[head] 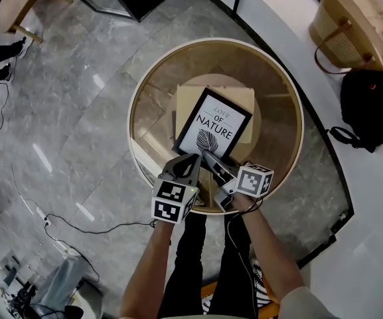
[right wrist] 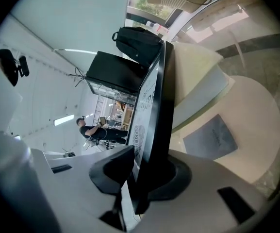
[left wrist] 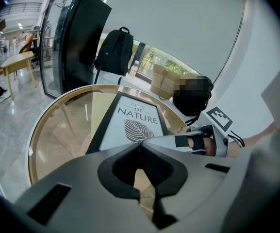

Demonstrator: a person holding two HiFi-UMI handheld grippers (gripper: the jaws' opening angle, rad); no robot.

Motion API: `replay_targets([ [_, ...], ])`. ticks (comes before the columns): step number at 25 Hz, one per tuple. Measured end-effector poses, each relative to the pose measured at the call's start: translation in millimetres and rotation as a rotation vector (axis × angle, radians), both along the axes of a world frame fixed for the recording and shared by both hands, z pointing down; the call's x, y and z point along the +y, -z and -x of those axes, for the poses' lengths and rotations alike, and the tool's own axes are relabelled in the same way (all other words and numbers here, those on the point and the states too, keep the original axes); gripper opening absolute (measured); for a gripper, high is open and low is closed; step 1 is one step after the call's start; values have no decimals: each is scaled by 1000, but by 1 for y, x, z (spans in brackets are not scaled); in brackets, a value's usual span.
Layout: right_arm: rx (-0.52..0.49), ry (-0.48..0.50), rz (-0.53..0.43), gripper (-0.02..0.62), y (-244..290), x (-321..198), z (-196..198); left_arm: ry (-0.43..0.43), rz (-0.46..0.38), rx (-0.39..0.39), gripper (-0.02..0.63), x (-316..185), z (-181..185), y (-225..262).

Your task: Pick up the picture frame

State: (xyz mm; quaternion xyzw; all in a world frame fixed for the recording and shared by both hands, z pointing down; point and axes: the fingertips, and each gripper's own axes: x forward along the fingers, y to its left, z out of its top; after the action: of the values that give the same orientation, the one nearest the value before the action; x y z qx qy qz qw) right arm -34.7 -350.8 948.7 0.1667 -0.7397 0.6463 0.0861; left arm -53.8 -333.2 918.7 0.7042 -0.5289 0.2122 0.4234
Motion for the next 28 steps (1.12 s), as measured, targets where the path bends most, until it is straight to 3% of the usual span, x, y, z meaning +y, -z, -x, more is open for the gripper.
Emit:
replay_targets([
  [5, -41, -19, 12, 57, 16, -1, 3, 1, -1, 1, 20, 1, 5, 3],
  [11, -39, -38, 20, 43, 31, -1, 6, 9, -4, -4, 20, 1, 6, 10],
  [20, 54, -7, -17, 38, 67, 6, -4, 20, 1, 18, 20, 9, -2, 40],
  [24, 91, 1, -43, 38, 103, 14, -7, 55, -14, 45, 20, 19, -1, 73],
  [28, 116, -5, -67, 38, 140, 21, -17, 36, -44, 55, 20, 25, -10, 108],
])
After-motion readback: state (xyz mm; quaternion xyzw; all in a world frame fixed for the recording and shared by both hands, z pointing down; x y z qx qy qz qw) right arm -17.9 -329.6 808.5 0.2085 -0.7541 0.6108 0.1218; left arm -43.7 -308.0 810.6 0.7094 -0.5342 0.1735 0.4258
